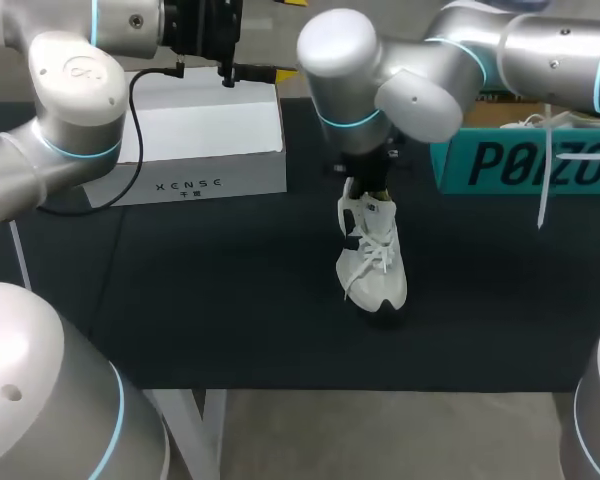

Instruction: Take the shoe out of the shoebox, open the shoe tongue, remove and reinsert the insole, then place the shoe into the shoebox

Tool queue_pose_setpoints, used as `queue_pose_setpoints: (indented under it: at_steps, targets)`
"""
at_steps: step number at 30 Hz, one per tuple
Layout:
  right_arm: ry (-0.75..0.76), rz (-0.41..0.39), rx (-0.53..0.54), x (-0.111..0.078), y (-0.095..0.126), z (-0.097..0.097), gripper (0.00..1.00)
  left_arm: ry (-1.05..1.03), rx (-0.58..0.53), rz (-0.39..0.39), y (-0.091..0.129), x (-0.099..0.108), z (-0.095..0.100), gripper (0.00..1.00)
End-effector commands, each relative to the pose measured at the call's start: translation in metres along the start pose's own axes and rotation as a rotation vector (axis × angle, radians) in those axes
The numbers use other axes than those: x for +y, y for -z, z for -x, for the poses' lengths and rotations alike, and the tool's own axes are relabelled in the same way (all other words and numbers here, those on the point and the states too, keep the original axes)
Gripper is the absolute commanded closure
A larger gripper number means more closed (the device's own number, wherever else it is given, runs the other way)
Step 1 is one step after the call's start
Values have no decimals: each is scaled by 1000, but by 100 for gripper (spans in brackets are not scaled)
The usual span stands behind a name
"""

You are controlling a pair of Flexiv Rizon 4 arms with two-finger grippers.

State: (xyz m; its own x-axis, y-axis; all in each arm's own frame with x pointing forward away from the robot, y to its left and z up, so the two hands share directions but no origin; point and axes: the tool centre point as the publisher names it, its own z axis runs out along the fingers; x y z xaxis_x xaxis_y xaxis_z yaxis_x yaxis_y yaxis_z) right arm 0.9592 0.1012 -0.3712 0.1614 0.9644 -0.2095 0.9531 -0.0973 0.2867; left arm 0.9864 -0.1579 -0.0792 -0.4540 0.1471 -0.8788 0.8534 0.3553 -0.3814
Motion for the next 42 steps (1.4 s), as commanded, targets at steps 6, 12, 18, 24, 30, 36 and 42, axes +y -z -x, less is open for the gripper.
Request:
queue_pose_setpoints:
  at_steps: [6, 12, 18, 24, 30, 36, 42]
  targets:
    - [42, -20, -53, -1, -19, -10, 100, -1, 3, 0, -1, 1, 1, 0]
    - [63, -63, -73, -11, -36, -18, 100, -1, 3, 0, -1, 1, 1, 0]
    - [70, -90, -78, -20, -45, -22, 100, -1, 3, 0, -1, 1, 1, 0]
    - [58, -96, -68, -19, -41, -19, 100, -1, 3, 0, -1, 1, 1, 0]
    - [-11, -115, -34, -15, -19, -7, 100, -1, 3, 0, -1, 1, 1, 0]
    - [-54, -122, -5, -14, 16, 6, 100, -1, 3, 0, -1, 1, 1, 0]
    - [-84, -150, 69, -17, 30, 13, 100, -1, 3, 0, -1, 1, 1, 0]
